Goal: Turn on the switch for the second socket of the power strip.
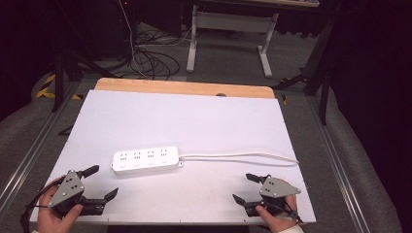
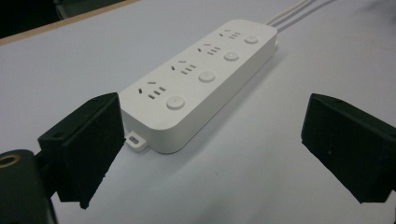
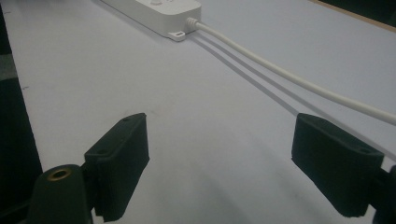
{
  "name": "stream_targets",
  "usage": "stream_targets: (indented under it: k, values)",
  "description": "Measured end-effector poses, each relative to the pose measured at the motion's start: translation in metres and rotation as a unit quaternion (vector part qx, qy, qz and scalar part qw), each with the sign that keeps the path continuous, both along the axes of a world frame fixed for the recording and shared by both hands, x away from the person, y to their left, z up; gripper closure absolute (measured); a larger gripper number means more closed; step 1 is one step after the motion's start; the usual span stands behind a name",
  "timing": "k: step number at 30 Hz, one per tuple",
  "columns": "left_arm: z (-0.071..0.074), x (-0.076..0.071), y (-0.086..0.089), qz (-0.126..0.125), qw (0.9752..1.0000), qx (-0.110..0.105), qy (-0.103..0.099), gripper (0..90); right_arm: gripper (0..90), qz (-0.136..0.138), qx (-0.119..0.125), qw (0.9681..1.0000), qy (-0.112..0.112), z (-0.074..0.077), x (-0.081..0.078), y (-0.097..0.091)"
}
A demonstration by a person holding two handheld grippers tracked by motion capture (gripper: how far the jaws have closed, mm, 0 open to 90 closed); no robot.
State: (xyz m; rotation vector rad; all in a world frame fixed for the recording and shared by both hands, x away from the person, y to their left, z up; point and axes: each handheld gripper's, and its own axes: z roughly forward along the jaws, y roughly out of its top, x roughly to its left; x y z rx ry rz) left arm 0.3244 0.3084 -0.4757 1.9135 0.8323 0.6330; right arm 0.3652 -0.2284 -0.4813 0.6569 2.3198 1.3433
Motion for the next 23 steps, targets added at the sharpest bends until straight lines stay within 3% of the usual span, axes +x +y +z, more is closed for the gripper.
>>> stream_targets:
  k: [3,9,14,23]
  values:
    - [-0.0006,-0.0010,0.0004,0.004,0.9999,-0.010,0.000,7.4,19.2,0.001,-0.001,1.0000,0.001,-0.0005,0.0001,0.0002]
    - [-0.0027,0.0022,0.0044,0.003,0.9980,-0.062,0.012,7.7,19.1,0.003,-0.001,1.0000,0.001,-0.0007,0.0006,0.0000]
    - [-0.0013,0.0017,0.0042,-0.003,0.9994,-0.036,0.004,7.9,19.1,0.006,-0.001,1.0000,0.001,-0.0006,0.0007,0.0011]
    - [-0.0010,0.0018,0.0033,-0.001,0.9997,-0.026,0.000,7.9,18.8,0.006,-0.001,1.0000,0.000,-0.0009,0.0013,0.0000]
